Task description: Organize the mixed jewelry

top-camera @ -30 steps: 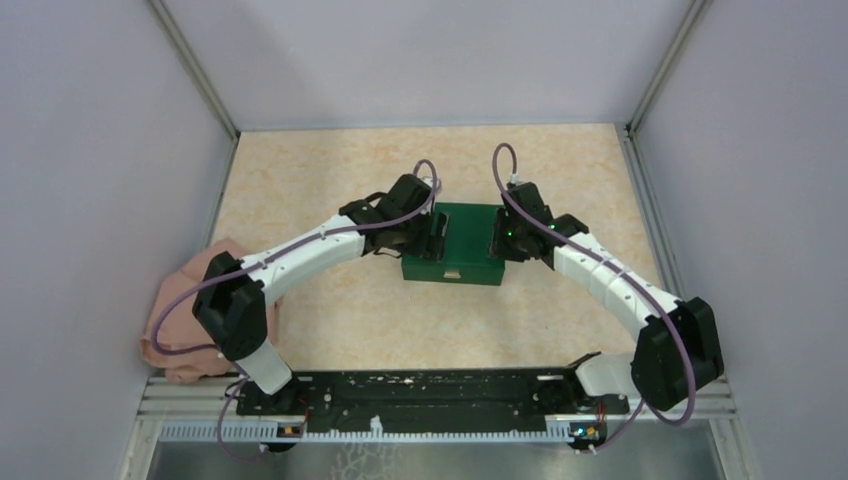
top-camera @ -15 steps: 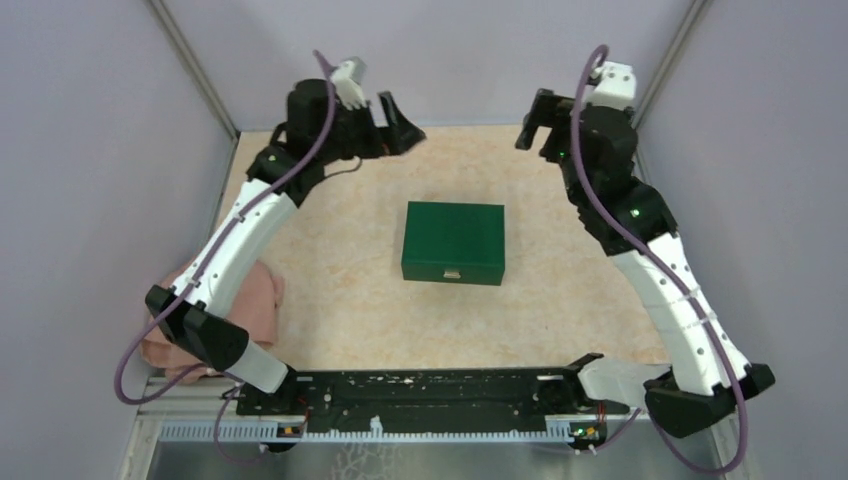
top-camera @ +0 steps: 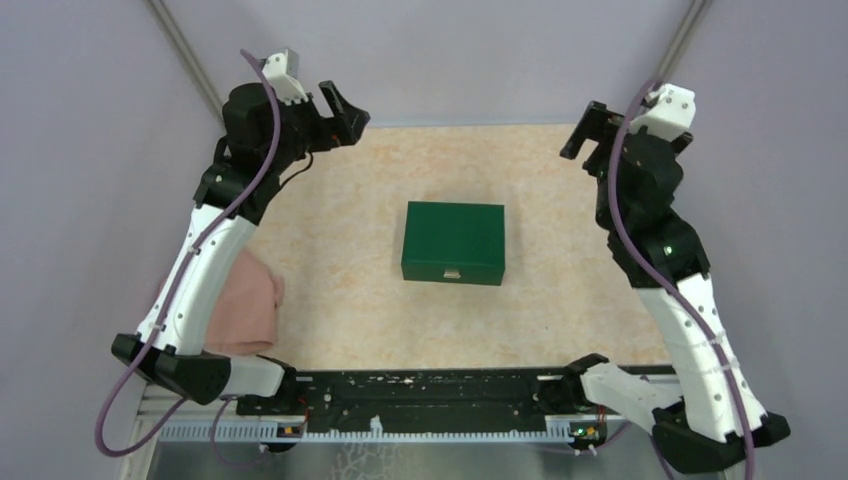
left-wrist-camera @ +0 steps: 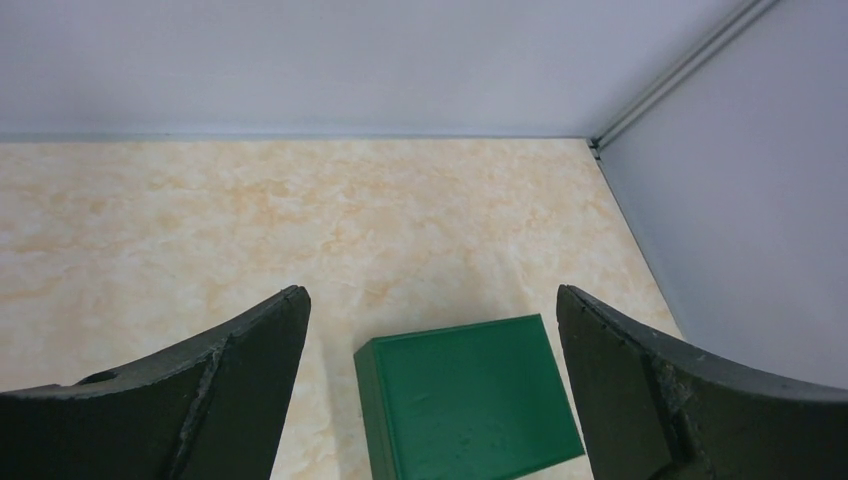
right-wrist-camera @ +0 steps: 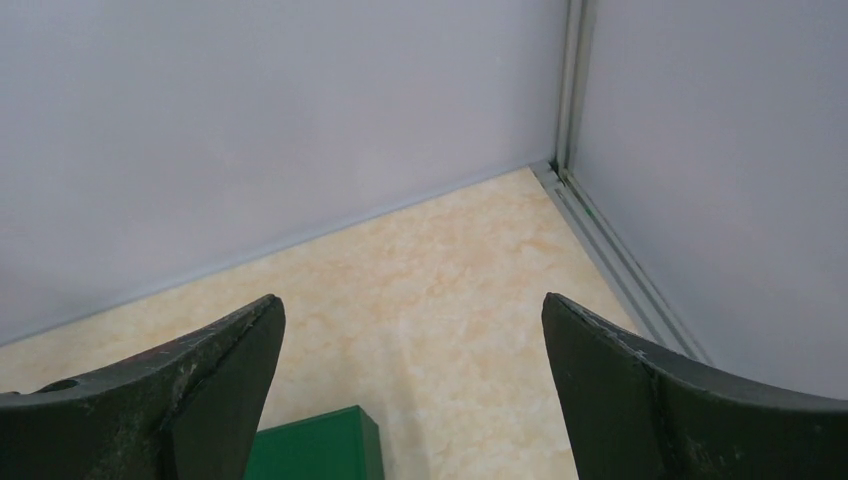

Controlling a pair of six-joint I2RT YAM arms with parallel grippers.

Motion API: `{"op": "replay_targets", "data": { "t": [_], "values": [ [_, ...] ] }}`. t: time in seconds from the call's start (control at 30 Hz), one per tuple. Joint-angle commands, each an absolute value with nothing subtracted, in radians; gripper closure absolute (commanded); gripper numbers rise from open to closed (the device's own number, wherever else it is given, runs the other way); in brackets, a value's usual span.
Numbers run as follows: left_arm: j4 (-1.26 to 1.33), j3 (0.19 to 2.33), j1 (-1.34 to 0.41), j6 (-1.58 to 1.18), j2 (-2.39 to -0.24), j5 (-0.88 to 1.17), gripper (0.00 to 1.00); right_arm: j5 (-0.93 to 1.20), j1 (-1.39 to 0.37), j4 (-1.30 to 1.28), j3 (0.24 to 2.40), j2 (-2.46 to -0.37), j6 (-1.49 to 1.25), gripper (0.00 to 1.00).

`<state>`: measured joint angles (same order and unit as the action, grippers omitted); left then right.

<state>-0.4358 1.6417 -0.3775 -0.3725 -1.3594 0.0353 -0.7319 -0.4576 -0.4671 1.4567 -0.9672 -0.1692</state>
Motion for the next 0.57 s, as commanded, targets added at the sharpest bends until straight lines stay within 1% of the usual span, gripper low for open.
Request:
{"op": "replay_targets", "data": {
  "t": [0.0,0.03,0.1,0.27,0.4,0.53],
  "values": [
    [-0.535,1.687,-0.364,-0.363,-1.414,-0.009,0.01,-0.398,-0.224,-0.694,1.549,-1.115,-0.372,0.01],
    [-0.561,1.704,-0.365,-0.366,-1.428,-0.005,0.01,-0.295,-0.146,-0.726,1.565,-1.136,-0.411,0.01],
    [-0.585,1.717,-0.365,-0.369,-1.441,0.032,0.01,-0.196,-0.064,-0.744,1.573,-1.153,-0.447,0.01],
    [-0.504,1.614,-0.365,-0.403,-1.389,0.134,0.01,-0.164,-0.058,-0.705,1.546,-1.130,-0.443,0.01],
    [-0.554,1.621,-0.364,-0.507,-1.385,0.048,0.01,-0.186,-0.058,-0.737,1.566,-1.140,-0.456,0.01],
    [-0.565,1.636,-0.364,-0.469,-1.384,0.020,0.01,-0.184,-0.058,-0.737,1.564,-1.143,-0.454,0.01]
  ]
}}
